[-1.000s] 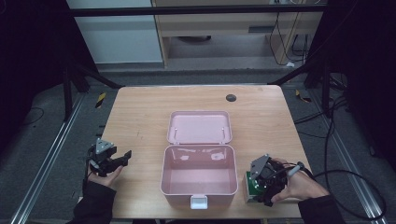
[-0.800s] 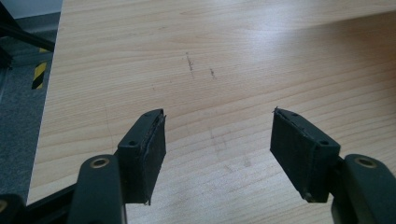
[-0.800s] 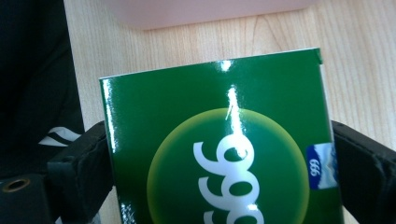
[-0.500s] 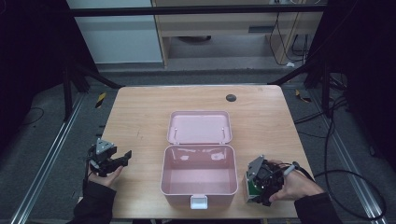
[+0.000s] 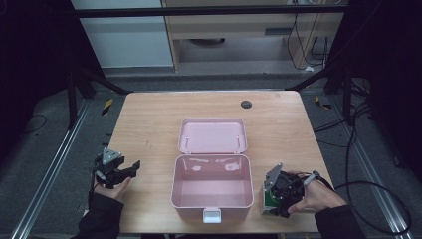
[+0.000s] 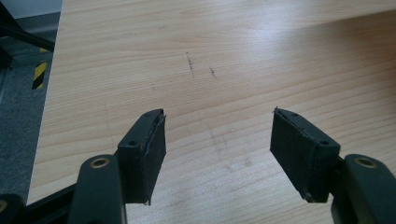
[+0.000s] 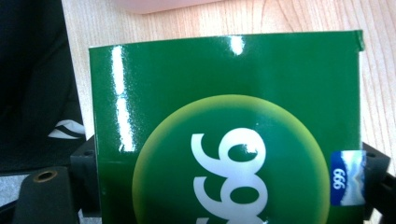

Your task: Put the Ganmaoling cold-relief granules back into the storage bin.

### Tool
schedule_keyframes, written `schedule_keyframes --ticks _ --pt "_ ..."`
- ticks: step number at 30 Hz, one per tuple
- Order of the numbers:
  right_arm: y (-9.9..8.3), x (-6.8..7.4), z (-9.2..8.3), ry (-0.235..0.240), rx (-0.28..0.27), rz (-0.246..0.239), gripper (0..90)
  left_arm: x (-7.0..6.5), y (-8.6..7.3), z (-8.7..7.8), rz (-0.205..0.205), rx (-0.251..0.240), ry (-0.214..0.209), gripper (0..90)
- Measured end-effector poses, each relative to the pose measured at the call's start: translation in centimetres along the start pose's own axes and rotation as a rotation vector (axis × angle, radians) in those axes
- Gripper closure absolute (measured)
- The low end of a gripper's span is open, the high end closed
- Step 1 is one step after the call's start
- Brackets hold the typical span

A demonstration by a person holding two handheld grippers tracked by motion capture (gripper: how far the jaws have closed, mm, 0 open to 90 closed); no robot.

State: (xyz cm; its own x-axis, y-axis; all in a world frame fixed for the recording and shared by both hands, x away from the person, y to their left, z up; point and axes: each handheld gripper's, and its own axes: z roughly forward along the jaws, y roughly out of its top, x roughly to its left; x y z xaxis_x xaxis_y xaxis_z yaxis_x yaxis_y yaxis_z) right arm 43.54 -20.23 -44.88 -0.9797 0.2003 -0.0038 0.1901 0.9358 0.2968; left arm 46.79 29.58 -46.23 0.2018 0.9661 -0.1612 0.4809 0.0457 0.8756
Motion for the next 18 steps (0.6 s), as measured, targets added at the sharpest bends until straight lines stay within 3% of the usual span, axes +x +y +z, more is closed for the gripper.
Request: schedule_keyframes --ticks 7,18 --pt "-0.2 0.2 -1.1 -0.001 -0.004 0.017 15.8 0.0 0.0 0.0 0.001 0.0 0.0 34.9" --pt "0.1 0.5 -4.3 -0.042 -0.046 0.049 15.7 -0.1 0.0 0.0 0.002 0.003 0.0 34.9"
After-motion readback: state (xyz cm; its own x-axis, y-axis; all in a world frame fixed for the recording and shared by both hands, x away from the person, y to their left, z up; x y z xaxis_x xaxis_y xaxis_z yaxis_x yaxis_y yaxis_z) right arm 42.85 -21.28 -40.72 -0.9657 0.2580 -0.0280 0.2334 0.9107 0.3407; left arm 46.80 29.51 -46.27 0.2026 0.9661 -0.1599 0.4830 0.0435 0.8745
